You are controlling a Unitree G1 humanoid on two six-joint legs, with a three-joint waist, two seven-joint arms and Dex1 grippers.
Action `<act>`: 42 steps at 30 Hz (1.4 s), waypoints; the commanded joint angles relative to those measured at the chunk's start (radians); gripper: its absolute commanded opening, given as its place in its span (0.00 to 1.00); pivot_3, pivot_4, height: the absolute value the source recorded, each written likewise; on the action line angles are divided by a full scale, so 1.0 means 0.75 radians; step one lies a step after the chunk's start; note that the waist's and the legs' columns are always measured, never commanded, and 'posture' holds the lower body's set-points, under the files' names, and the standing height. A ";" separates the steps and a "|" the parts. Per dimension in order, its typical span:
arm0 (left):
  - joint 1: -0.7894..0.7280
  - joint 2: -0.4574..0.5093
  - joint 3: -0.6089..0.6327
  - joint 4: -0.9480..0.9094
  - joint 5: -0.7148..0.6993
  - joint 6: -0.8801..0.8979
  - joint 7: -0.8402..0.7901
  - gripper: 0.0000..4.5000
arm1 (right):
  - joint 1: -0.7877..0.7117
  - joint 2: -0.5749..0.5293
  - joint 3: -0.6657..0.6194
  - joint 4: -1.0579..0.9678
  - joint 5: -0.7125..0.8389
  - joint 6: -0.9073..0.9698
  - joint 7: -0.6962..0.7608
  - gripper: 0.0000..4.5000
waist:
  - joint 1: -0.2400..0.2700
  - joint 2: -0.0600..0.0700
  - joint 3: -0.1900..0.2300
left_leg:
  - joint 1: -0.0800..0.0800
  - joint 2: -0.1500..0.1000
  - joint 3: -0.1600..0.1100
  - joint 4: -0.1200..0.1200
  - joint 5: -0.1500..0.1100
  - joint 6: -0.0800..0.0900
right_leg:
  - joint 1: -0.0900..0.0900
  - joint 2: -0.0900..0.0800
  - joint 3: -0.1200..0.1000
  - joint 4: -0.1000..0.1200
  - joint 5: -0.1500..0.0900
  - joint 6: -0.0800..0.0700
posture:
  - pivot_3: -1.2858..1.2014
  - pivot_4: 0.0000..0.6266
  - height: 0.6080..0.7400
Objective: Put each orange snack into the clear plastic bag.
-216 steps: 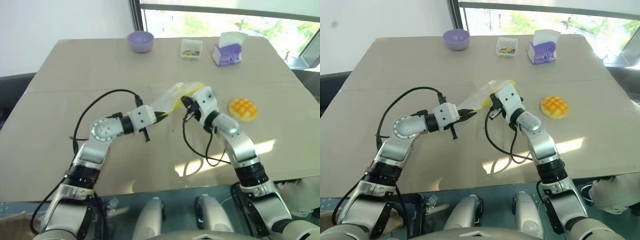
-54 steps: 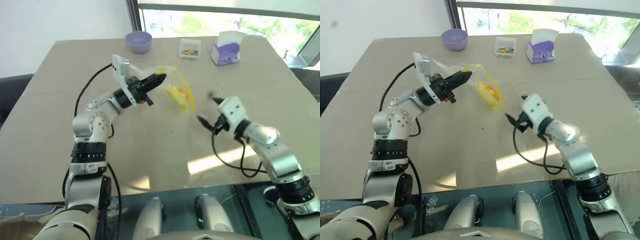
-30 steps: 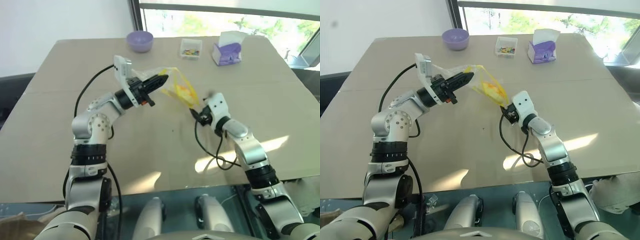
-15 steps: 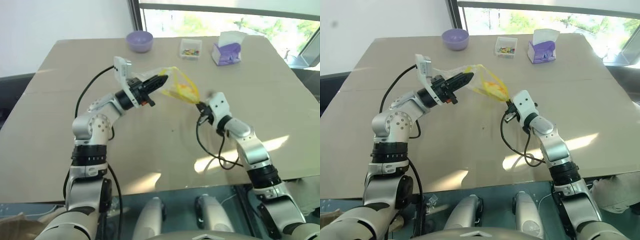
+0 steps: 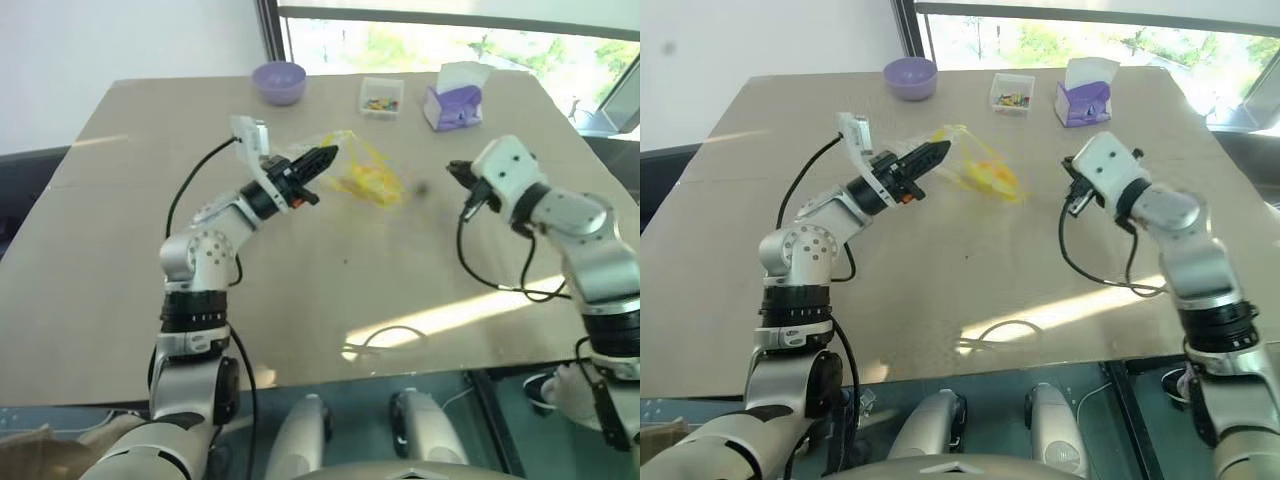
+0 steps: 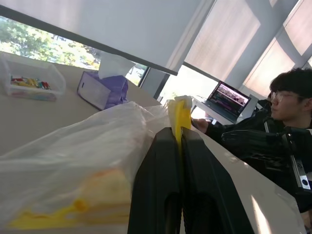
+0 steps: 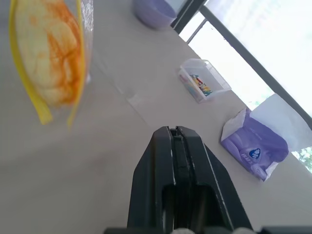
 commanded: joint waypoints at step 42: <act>-0.076 0.005 0.069 -0.095 -0.189 0.188 0.098 0.00 | 0.179 0.682 0.166 0.089 -0.135 -0.062 -0.482 0.56 | -0.003 0.000 0.000 | 0.000 -0.001 -0.001 0.002 0.000 0.000 | 0.000 -0.001 0.000 0.001 0.000 0.000 | 0.52 0.24 1.00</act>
